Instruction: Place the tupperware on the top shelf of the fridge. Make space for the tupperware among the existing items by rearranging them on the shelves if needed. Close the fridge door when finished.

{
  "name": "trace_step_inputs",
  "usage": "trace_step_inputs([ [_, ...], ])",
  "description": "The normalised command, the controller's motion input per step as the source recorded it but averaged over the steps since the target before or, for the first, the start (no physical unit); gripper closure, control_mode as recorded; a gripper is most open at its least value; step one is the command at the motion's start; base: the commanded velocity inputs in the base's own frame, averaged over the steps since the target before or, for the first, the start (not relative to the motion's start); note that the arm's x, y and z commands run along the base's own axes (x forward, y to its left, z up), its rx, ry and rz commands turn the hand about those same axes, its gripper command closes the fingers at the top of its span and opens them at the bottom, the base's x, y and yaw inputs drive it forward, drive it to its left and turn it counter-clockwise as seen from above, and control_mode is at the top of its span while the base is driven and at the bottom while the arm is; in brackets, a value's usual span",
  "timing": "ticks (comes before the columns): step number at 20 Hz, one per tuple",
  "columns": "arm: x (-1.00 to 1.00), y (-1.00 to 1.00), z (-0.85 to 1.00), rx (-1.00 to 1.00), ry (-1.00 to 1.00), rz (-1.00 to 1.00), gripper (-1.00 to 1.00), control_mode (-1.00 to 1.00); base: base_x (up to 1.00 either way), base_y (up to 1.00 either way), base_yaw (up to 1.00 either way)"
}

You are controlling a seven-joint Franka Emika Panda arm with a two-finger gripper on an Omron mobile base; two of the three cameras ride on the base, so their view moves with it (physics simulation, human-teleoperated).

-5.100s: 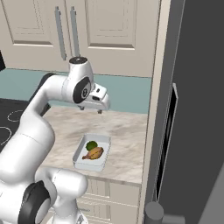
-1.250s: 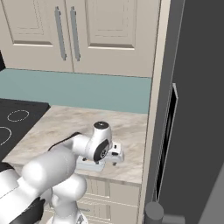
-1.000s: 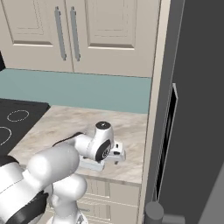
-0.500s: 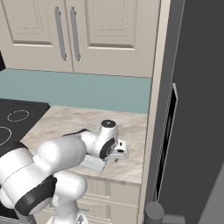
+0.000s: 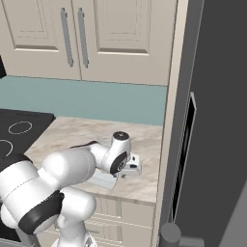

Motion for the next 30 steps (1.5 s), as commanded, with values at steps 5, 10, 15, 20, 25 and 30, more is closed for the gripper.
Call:
trace_step_inputs([
  [5,-0.37,0.26,0.14,0.00,-0.02,0.00,1.00,-1.00,0.00,0.00,0.00],
  [10,-0.48,0.28,0.81,0.00,-0.10,-0.01,1.00,-1.00,0.00,0.00,0.00],
  [15,-0.41,0.34,0.88,-0.02,-0.07,-0.14,1.00,-1.00,0.00,0.00,0.00],
  [20,-0.41,0.46,0.86,-0.02,-0.06,-0.26,1.00,-1.00,0.00,0.00,0.00],
  [25,-0.37,0.13,0.98,0.01,-0.06,-0.14,1.00,-1.00,0.00,0.00,0.00],
  [30,-0.53,-0.20,0.94,0.09,-0.14,0.00,1.00,-1.00,0.00,0.00,0.00],
])
